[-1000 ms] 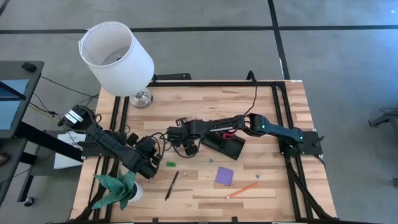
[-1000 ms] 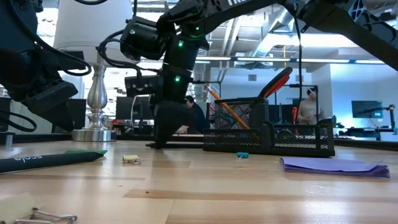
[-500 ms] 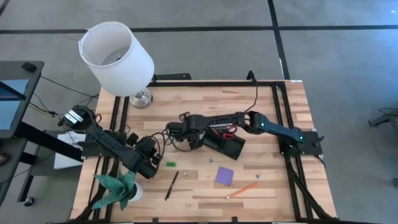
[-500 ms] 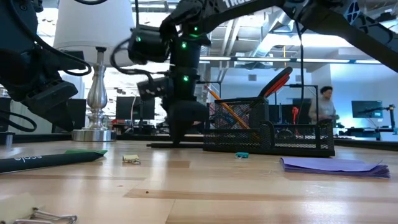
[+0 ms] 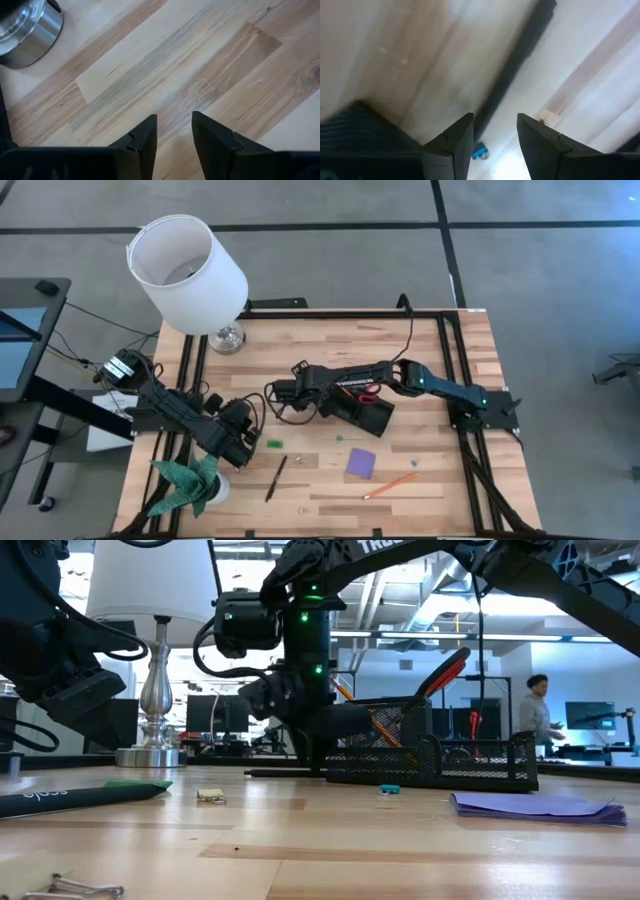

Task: Pick and place office supplies into organizer
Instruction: Put the left orange pencil into the black desk organizer

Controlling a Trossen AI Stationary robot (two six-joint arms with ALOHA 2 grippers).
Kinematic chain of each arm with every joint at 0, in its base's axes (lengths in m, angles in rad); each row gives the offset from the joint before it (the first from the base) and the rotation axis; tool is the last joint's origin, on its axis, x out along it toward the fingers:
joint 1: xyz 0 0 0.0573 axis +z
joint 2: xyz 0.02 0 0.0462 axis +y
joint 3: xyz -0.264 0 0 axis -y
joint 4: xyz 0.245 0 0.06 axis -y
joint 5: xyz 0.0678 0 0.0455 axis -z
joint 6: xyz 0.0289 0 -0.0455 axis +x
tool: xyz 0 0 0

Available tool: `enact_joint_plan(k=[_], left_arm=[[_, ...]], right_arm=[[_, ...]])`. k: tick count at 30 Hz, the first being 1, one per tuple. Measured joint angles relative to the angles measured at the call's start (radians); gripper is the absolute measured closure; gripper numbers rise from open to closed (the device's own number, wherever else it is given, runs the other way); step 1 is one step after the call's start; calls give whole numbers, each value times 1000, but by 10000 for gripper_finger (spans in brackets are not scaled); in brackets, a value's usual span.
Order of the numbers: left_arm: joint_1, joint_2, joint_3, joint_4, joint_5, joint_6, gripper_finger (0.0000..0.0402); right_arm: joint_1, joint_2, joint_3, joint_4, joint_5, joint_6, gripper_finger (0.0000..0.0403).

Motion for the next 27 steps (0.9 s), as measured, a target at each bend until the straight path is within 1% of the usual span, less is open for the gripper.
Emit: enact_joint_plan(k=[9, 13, 18, 21, 24, 26, 27], left_arm=[[0, 0, 0, 0, -1, 0, 283], [0, 0, 0, 0, 12, 12, 283], [0, -4, 3, -5, 22, 26, 283], [0, -9, 42, -50, 24, 26, 283], [-1, -9, 97, -143, 23, 26, 283], [-1, -9, 129, -204, 14, 26, 283], [-1, -9, 145, -238, 10, 25, 283]], right_arm=[[-14, 0, 0, 14, 16, 43, 265], [2, 0, 0, 14, 20, 58, 270], [43, 0, 5, 11, 68, 61, 269], [69, -1, 38, 9, 61, 62, 269], [101, -1, 89, 10, 55, 63, 272], [121, -1, 135, 12, 14, 101, 274], [128, -4, 144, 25, -29, 138, 275]])
